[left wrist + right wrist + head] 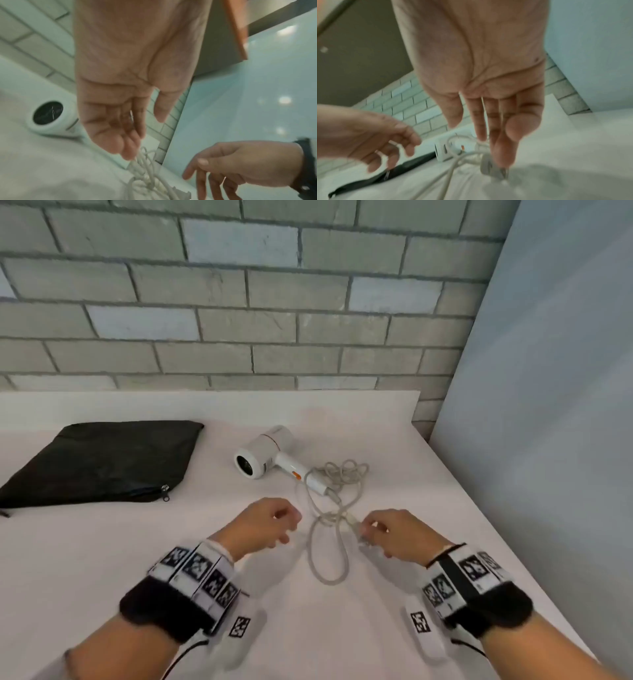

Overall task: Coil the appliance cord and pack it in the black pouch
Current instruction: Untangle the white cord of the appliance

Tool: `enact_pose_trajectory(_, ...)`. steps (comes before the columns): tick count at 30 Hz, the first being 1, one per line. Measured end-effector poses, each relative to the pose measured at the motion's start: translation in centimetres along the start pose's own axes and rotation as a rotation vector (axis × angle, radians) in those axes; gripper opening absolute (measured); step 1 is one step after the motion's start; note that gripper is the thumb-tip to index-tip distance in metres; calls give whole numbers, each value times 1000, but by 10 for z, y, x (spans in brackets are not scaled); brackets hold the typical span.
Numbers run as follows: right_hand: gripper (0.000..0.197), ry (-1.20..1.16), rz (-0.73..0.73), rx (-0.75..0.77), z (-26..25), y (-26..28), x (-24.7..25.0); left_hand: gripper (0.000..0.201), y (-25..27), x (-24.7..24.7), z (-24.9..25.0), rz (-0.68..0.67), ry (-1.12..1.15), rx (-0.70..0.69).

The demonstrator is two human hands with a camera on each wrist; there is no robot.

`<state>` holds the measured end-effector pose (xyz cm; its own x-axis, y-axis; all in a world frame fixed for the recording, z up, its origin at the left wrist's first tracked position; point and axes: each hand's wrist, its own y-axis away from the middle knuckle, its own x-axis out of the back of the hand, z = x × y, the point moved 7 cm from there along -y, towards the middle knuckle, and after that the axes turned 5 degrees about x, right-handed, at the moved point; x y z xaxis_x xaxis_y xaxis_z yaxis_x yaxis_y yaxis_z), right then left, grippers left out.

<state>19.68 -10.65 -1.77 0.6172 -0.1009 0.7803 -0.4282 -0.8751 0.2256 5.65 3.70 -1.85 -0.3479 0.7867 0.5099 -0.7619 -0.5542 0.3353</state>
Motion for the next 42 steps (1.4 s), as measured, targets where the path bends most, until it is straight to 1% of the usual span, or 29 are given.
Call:
enact_pose_trajectory(2,39,68,59,-65,1,-15,-1,25,-19,2,2,65,122,63)
enact_pose_trajectory(4,50,171,45,-102,-4,-25,-5,33,-32,-2,9,84,175,114)
enact_pose_trajectory(5,48,203,23,-111,-4,-30,-9,33,-39,-6,11,85,196,123)
enact_pose_trajectory(7,38,219,-11,-131,-6,-35,-15,32,-50,-12,12,104,228,120)
enact_pose_trajectory(9,39,213,4,-132,-8,-37,-16,29,-56,-16,16,125,299,110)
enact_pose_trajectory(10,35,222,7,-142,-6,-39,-17,22,-58,-18,18,119,345,90)
enact_pose_trajectory(12,20,231,-4,-144,-4,-42,-17,7,-57,-23,30,71,392,-18)
enact_pose_trajectory(15,8,142,-29,-165,6,-43,-14,13,-47,-23,55,-28,354,-224)
enact_pose_trajectory(16,6,83,-15,-162,10,-44,-11,15,-43,-20,60,-43,339,-273)
enact_pose_trajectory(18,2,-162,53,-162,17,-43,-5,18,-34,-8,69,-48,348,-343)
enact_pose_trajectory(21,18,-625,181,-149,23,-35,8,21,-22,18,78,-42,488,-416)
enact_pose_trajectory(24,23,-964,232,-20,16,-29,20,21,-11,44,85,-27,614,-457)
enact_pose_trajectory(27,23,-1185,273,127,6,-27,33,23,-4,58,90,-22,678,-473)
enact_pose_trajectory(31,18,-1295,293,292,-13,-26,44,23,0,52,95,-50,685,-471)
enact_pose_trajectory(33,14,-1302,288,356,-26,-23,50,23,2,47,99,-64,671,-474)
enact_pose_trajectory(35,13,-1262,249,390,-39,-20,54,23,3,43,102,-51,630,-480)
enact_pose_trajectory(36,19,-1205,221,403,-46,-19,55,23,3,41,103,-46,616,-477)
enact_pose_trajectory(37,30,-1110,194,406,-51,-18,54,23,3,39,104,-47,620,-469)
enact_pose_trajectory(39,46,-890,145,380,-60,-19,47,22,1,38,104,-49,668,-451)
enact_pose_trajectory(40,49,-812,138,348,-62,-21,43,21,0,39,103,-48,696,-444)
enact_pose_trajectory(42,47,-715,188,254,-56,-26,37,21,-1,41,102,-45,725,-437)
